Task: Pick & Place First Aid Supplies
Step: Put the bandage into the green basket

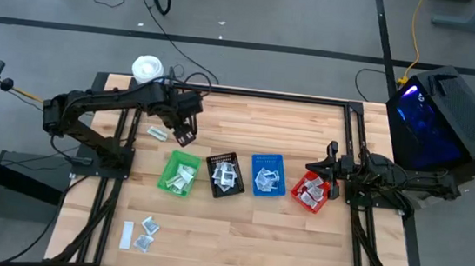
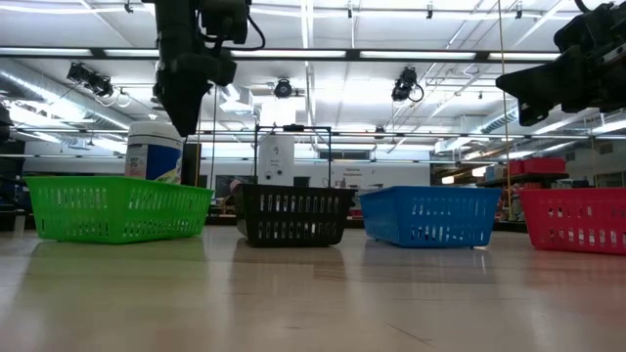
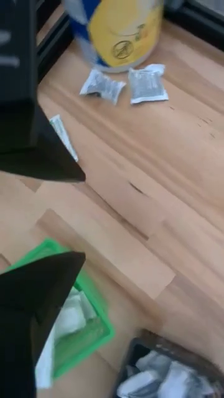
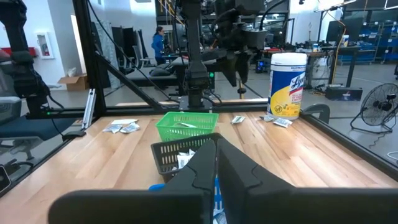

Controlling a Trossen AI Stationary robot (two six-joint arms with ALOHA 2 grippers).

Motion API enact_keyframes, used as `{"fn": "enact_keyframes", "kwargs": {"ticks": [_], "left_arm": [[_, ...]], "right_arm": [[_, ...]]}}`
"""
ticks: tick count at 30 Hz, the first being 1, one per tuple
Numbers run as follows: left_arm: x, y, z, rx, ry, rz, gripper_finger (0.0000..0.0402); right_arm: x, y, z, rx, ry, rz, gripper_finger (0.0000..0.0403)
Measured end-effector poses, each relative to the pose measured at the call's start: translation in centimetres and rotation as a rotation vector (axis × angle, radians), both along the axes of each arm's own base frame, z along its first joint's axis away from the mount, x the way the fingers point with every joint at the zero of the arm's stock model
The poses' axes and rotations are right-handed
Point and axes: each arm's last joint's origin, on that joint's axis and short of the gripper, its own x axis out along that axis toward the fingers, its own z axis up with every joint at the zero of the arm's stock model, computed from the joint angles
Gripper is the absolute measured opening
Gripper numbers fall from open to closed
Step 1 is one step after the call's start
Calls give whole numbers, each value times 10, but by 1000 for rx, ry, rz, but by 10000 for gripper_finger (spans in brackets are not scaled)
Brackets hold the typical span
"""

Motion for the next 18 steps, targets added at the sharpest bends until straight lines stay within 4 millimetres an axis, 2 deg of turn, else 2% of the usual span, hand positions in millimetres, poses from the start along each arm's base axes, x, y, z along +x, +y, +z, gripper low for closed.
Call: {"fn": "enact_keyframes", "kwargs": {"ticks": [3,6,9,15,18], "left_arm": [[0,0,0,9,19,-90,232],[0,1,0,7,11,-43,254],[-2,6,0,-2,-34,183,266],[-11,15,-10,-80,-125,804,266],[-16,15,-23,-106,-106,947,264]], "right_arm": [[0,0,0,0,0,0,23],[0,0,0,0,0,0,23],[0,0,0,0,0,0,23],[0,0,0,0,0,0,23],[0,0,0,0,0,0,23]]}}
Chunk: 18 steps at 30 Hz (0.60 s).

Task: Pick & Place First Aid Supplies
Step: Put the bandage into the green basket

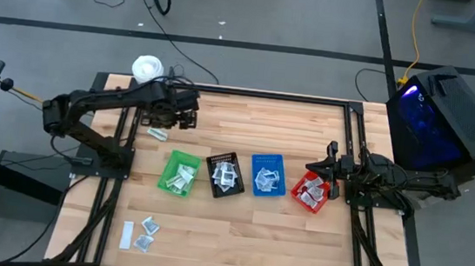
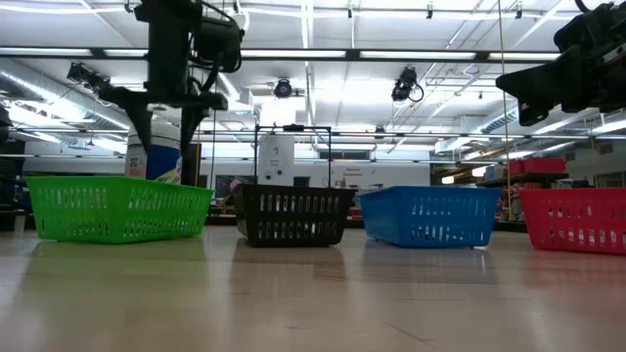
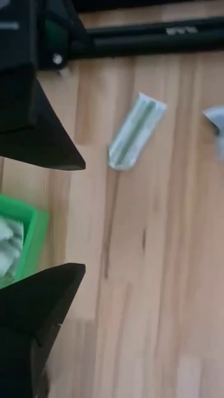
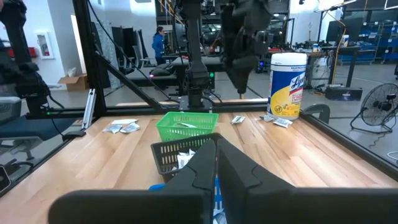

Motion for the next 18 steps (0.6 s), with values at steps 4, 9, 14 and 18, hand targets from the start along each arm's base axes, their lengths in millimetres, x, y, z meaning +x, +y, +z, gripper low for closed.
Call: {"fn": "enact_keyframes", "kwargs": {"ticks": [4,9,14,18], "left_arm": [[-6,-6,-18,-30,61,4,264],[-12,-10,-32,-50,100,38,264],[-17,-11,-45,-49,116,106,264],[-18,-15,-53,-72,99,147,264]], "right_arm": [[0,0,0,0,0,0,23],[0,0,0,0,0,0,23],[0,0,0,0,0,0,23],[0,0,0,0,0,0,23]]}}
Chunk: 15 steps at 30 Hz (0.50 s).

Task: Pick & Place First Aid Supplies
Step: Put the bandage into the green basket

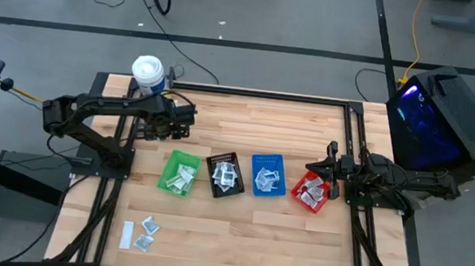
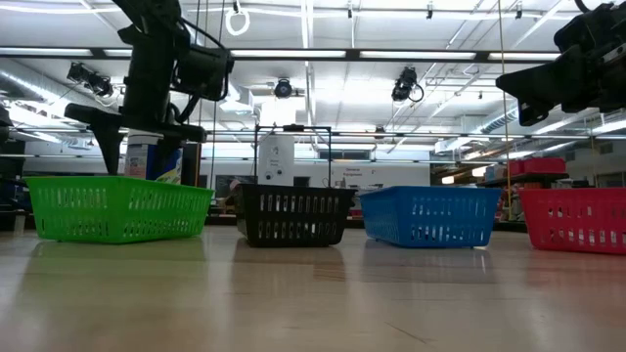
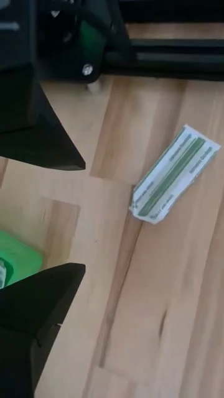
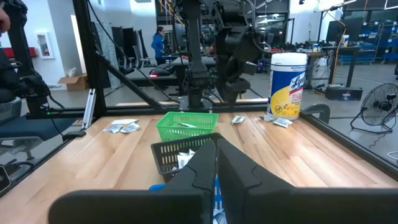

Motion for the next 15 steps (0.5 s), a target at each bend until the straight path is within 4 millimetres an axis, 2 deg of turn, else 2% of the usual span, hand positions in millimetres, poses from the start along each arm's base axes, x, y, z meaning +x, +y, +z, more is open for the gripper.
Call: {"fn": "enact_keyframes", "kwargs": {"ticks": [5,15], "left_arm": [[1,-1,0,30,-14,58,264],[1,1,0,112,-40,335,264]], "right_arm": [[0,0,0,0,0,0,23],[0,0,0,0,0,0,23]]}}
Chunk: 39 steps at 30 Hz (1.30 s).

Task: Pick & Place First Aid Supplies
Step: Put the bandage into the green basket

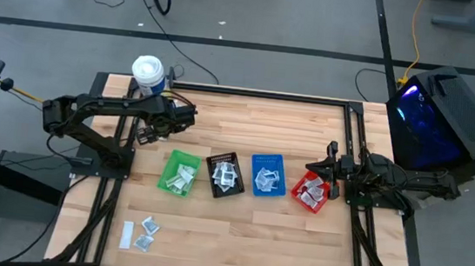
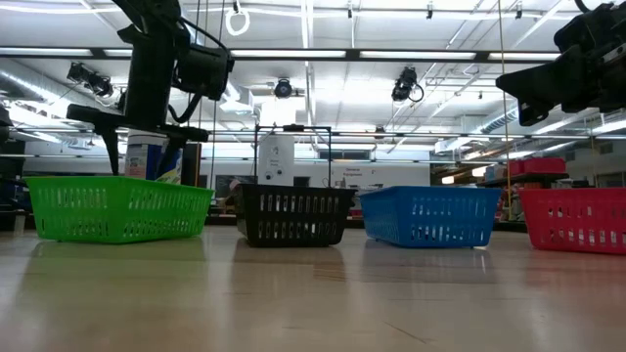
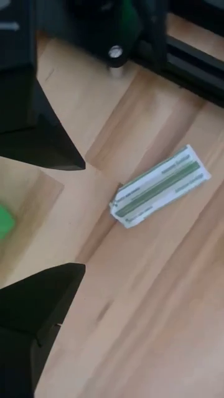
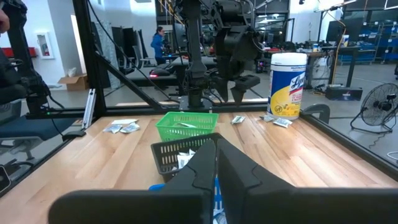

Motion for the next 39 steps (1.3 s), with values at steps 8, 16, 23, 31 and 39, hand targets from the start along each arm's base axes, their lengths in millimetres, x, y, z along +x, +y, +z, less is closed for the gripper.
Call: {"fn": "enact_keyframes", "kwargs": {"ticks": [8,16,23,31,39], "left_arm": [[-2,0,-3,39,-28,198,264],[-12,-5,-19,27,-2,341,264],[-15,-3,-30,38,7,403,264],[-15,11,-38,68,4,411,264],[-16,22,-46,84,38,428,264]], "right_arm": [[0,0,0,0,0,0,23],[0,0,0,0,0,-12,23],[0,-3,0,3,-4,-120,23],[0,-4,0,4,-5,-130,23],[0,-4,1,7,-6,-130,23]]}}
